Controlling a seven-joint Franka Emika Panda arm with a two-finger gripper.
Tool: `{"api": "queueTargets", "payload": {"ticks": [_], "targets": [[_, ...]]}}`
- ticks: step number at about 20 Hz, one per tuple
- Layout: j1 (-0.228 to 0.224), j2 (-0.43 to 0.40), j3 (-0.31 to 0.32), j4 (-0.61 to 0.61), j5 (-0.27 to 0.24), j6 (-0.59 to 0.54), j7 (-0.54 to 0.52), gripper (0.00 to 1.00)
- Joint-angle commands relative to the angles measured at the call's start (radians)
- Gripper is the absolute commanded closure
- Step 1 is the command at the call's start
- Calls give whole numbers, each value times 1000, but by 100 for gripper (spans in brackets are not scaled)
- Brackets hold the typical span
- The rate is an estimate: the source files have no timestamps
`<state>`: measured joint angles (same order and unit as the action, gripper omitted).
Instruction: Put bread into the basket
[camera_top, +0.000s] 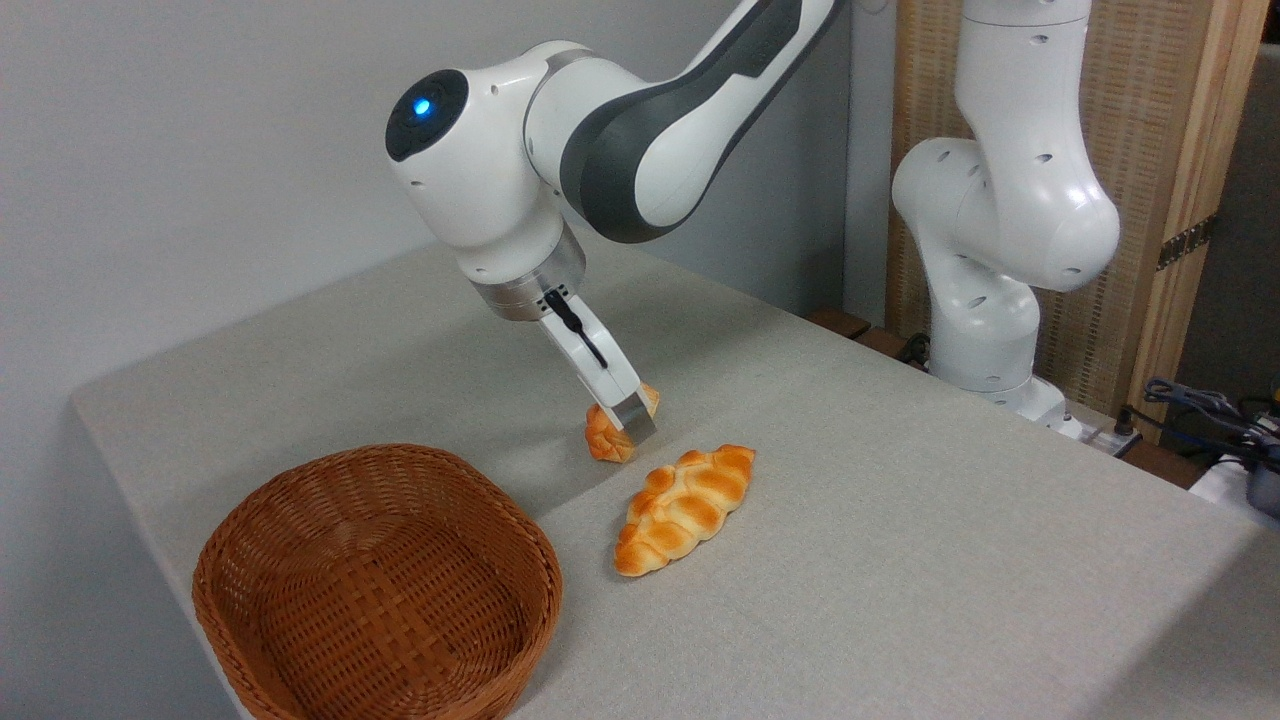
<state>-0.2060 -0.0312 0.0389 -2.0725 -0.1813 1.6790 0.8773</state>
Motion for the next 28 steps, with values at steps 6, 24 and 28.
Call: {"api": "queueTargets", "payload": {"ticks": [6, 24, 28], "targets": [[-1, -9, 12, 37, -17, -1, -17, 77], [14, 180, 67, 397, -17, 341, -26, 0], [14, 186, 70, 397, -17, 346, -26, 0]]}}
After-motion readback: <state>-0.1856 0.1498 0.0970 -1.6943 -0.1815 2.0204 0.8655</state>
